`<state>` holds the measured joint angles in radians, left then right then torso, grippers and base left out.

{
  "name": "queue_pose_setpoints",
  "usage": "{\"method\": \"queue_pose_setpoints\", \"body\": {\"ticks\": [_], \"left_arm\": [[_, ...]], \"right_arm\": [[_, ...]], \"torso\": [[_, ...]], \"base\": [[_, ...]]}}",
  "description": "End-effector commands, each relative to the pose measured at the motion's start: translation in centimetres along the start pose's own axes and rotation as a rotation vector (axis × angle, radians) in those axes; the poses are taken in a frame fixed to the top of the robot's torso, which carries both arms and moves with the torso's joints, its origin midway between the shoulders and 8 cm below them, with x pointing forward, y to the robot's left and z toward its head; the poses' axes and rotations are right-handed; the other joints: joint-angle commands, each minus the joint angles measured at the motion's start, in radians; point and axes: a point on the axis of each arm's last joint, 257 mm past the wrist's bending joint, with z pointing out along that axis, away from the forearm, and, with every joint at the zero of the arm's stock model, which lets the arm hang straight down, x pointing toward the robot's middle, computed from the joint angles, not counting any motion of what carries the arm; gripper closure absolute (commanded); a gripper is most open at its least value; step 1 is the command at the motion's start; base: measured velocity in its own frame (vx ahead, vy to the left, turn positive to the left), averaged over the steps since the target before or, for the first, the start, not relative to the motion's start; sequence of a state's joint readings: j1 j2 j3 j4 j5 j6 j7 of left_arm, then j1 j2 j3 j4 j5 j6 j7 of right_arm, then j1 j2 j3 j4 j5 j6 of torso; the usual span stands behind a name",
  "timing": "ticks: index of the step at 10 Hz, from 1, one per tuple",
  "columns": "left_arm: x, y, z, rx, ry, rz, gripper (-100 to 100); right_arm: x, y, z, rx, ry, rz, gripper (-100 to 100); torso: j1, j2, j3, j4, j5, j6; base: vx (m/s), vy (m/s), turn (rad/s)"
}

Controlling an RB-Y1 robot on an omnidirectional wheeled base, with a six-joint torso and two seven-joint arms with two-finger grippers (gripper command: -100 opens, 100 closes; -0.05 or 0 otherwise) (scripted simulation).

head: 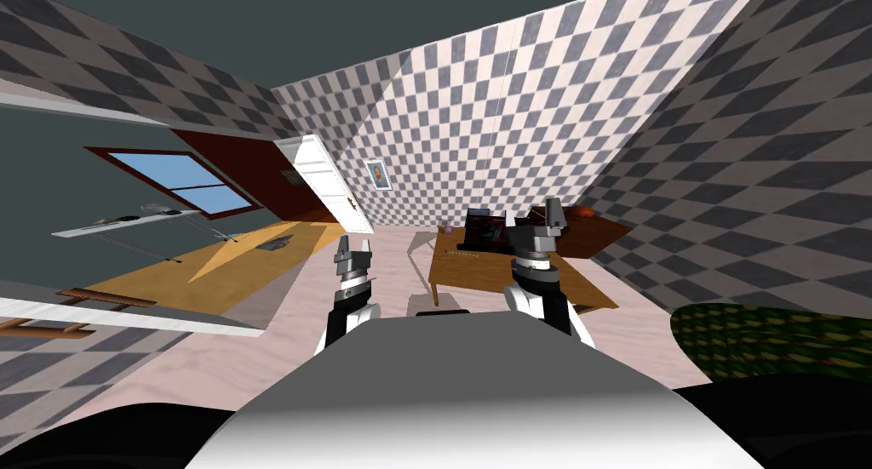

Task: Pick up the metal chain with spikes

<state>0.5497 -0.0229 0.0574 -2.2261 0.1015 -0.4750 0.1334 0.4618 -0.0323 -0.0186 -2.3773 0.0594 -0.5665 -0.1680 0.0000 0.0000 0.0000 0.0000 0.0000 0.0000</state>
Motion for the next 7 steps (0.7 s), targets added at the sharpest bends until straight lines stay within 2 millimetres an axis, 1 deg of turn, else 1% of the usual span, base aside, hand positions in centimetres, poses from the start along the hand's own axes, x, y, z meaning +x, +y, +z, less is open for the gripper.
{"method": "queue_pose_setpoints", "body": {"ticks": [1,2,4,6,7], "left_arm": [[0.0,0.0,0.0,0.0,0.0,0.0,0],[0.0,0.0,0.0,0.0,0.0,0.0,0],[0.0,0.0,0.0,0.0,0.0,0.0,0],[0.0,0.0,0.0,0.0,0.0,0.0,0],[0.0,0.0,0.0,0.0,0.0,0.0,0]], "right_arm": [[0.5,-1.1,-0.5,0.033,0.033,-0.025,-100],[0.9,-2.1,-1.0,0.064,0.06,-0.048,-100],[1.8,-5.1,-2.7,0.148,0.127,-0.111,-100],[2.7,-8.6,-5.3,0.25,0.21,-0.193,-100],[2.7,-8.8,-5.4,0.255,0.216,-0.194,-100]], "torso": [[0.0,0.0,0.0,0.0,0.0,0.0],[0.001,0.0,0.0,0.0,0.0,0.0],[0.004,0.002,0.001,0.0,0.001,0.0],[0.006,0.001,0.001,0.0,0.001,0.0],[0.006,0.001,0.001,0.0,0.001,0.0]], "base": [[-0.008,0.028,0.036],[-0.023,0.054,0.044],[-0.023,0.079,0.079],[-0.015,0.094,0.12],[-0.011,0.084,0.024]]}}
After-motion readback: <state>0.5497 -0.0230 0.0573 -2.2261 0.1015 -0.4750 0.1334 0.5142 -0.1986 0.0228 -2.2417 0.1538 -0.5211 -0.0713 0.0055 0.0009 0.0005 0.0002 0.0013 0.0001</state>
